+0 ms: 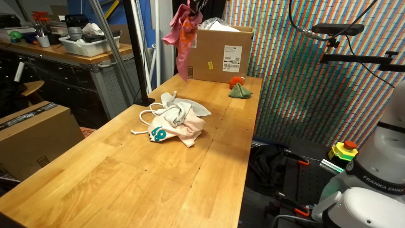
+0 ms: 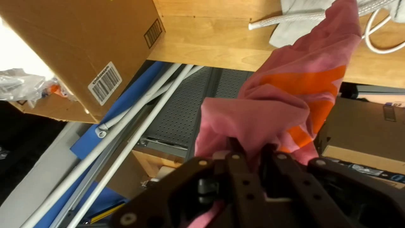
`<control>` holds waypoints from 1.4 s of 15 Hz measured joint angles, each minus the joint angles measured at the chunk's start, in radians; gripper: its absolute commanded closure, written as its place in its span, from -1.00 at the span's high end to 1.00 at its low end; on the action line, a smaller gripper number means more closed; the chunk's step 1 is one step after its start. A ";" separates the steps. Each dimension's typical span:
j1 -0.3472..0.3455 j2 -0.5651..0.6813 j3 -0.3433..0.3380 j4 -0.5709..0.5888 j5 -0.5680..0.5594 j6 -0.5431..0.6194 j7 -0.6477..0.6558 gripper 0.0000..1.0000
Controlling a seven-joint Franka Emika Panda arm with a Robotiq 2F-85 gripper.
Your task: Put the clothes, plush toy and rope separately on the table
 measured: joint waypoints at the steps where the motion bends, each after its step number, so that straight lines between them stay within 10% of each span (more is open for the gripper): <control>1: -0.003 0.005 -0.001 0.007 -0.019 0.009 0.024 -0.83; 13: -0.013 0.361 -0.118 0.280 -0.434 0.069 0.411 -0.82; 20: -0.013 0.570 -0.207 0.493 -0.487 0.033 0.520 -0.80; 21: -0.013 0.589 -0.216 0.517 -0.487 0.022 0.527 -0.55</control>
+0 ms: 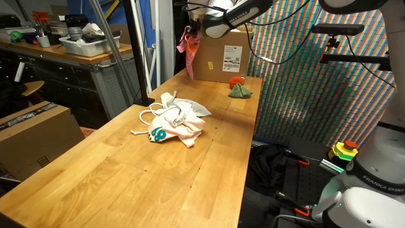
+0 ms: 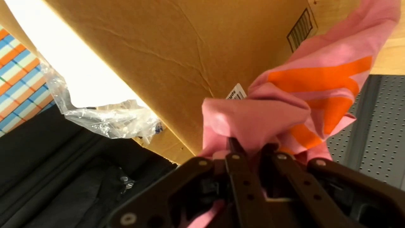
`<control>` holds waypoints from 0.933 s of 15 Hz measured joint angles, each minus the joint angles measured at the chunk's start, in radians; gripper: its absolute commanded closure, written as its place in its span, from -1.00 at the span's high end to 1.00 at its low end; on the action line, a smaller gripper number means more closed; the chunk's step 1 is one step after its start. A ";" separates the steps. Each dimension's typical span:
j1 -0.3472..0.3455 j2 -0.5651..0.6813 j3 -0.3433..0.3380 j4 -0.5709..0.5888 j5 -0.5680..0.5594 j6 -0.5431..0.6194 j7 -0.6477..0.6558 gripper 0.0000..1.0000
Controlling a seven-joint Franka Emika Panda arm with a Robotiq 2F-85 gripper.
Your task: Put the clothes, plush toy and rope separately on the table
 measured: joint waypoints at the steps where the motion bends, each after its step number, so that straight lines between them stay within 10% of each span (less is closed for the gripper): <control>1: 0.000 0.017 -0.007 0.023 0.000 -0.013 0.007 -0.21; 9: 0.006 0.081 -0.019 0.115 0.000 -0.081 0.025 0.96; 14: 0.022 0.059 0.031 0.081 0.036 -0.090 -0.060 1.00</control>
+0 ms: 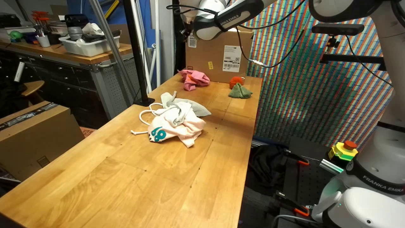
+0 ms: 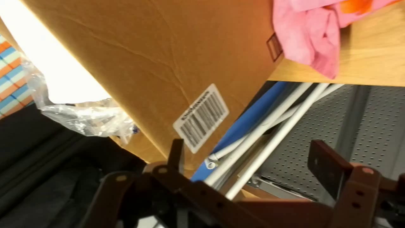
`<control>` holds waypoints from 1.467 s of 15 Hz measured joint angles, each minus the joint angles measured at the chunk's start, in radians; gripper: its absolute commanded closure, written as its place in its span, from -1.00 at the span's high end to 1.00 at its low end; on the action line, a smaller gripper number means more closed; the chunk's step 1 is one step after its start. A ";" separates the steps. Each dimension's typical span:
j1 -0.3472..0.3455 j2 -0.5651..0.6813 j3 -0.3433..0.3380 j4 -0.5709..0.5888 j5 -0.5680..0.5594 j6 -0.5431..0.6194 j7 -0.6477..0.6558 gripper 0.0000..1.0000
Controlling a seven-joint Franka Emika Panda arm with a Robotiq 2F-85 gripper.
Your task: Put the clothes, plush toy and rope separately on the table
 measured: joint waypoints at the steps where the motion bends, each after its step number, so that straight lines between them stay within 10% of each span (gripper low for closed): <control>1: 0.004 -0.019 0.025 -0.028 0.025 0.000 -0.042 1.00; 14: 0.035 -0.386 0.270 -0.586 0.496 -0.078 -0.613 1.00; 22: 0.096 -0.415 0.323 -0.758 0.534 -0.079 -0.654 1.00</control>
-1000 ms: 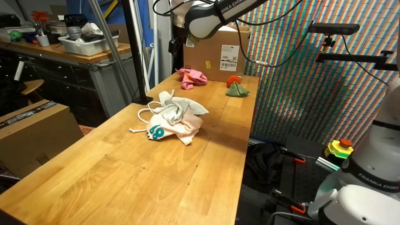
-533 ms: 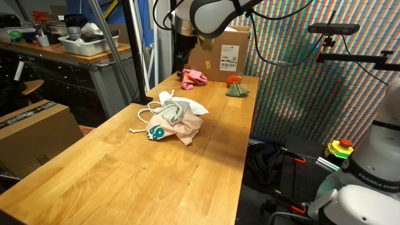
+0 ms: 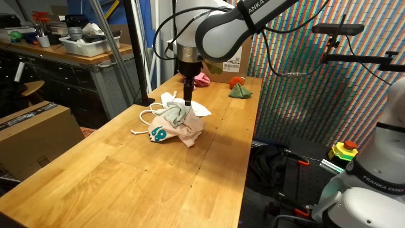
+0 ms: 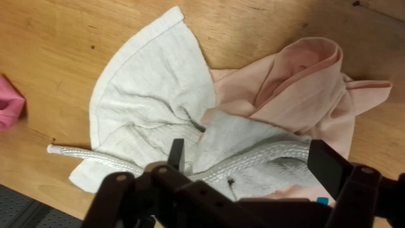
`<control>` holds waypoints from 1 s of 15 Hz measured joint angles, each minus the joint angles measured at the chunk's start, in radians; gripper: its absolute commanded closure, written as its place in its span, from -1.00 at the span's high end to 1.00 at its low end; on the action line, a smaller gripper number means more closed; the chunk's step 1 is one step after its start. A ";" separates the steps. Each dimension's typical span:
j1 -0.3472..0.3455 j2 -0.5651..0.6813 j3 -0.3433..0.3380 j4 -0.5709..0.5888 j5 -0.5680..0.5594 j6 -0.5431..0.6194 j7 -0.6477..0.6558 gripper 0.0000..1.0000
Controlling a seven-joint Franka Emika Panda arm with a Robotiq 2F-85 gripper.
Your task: Put the clothes, plush toy and rope separately on the table
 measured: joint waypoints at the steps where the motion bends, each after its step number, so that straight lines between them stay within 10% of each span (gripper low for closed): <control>1: 0.010 0.000 0.002 -0.012 0.000 0.006 0.008 1.00; 15: 0.064 0.073 -0.001 -0.069 -0.081 0.173 0.113 0.99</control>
